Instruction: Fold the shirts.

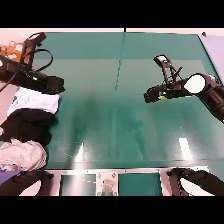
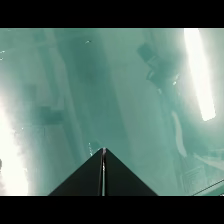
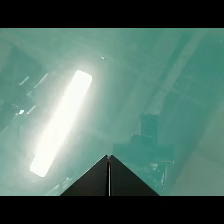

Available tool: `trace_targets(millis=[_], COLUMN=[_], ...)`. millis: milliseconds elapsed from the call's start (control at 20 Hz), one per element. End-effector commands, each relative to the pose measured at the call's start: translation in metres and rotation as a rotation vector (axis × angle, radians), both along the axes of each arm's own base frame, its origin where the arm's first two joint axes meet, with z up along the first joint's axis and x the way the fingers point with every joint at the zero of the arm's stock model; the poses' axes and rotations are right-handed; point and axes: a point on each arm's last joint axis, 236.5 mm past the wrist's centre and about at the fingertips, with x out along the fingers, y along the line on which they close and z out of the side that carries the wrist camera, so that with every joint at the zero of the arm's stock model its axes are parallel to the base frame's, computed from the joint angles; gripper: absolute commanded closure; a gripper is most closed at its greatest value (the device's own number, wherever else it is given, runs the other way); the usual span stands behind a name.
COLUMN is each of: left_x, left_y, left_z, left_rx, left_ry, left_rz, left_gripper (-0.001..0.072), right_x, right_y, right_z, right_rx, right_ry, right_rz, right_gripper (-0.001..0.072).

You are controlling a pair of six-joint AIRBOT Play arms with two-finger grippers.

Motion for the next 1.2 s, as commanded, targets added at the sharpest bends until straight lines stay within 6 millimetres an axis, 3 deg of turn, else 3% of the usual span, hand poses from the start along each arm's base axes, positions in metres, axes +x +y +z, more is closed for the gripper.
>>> trace_targets(millis=[0, 500, 550, 700, 800, 900, 1000, 1100, 1150], left_x=[0.0, 0.001, 0.004, 0.036, 0.038, 0.037, 0.019, 0.006, 0.011], left_y=[0.0, 0.0, -0.002, -0.013, -0.013, 0.011, 0.046, 0.059, 0.059], left_z=[0.0, 0.001, 0.003, 0.028, 0.028, 0.002, -0.049, -0.093, -0.103], left_rx=[0.001, -0.001, -0.009, -0.103, -0.105, 0.023, 0.189, 0.254, 0.251], left_ry=[0.001, -0.005, -0.018, -0.165, -0.172, -0.136, -0.003, 0.081, 0.061], left_rz=[-0.001, 0.001, 0.004, 0.058, 0.064, 0.075, 0.1, 0.099, 0.105], left_gripper=[0.0684, 0.0683, 0.0683, 0.0683, 0.0683, 0.0683, 0.0683, 0.0683, 0.0684], right_x=[0.0, -0.001, 0.003, 0.019, 0.017, 0.01, -0.004, -0.008, -0.005], right_y=[0.0, 0.0, 0.0, 0.005, 0.018, 0.033, 0.047, 0.048, 0.047], right_z=[0.0, -0.003, -0.001, 0.008, 0.007, 0.004, -0.004, -0.017, -0.023], right_rx=[0.001, -0.001, 0.003, 0.039, 0.11, 0.201, 0.278, 0.292, 0.29], right_ry=[0.0, 0.005, -0.01, -0.079, -0.05, 0.004, 0.079, 0.107, 0.105], right_rz=[0.001, -0.001, -0.005, -0.031, -0.043, -0.058, -0.069, -0.086, -0.101], right_gripper=[0.0691, 0.0691, 0.0691, 0.0691, 0.0691, 0.0689, 0.0689, 0.0685, 0.0689])
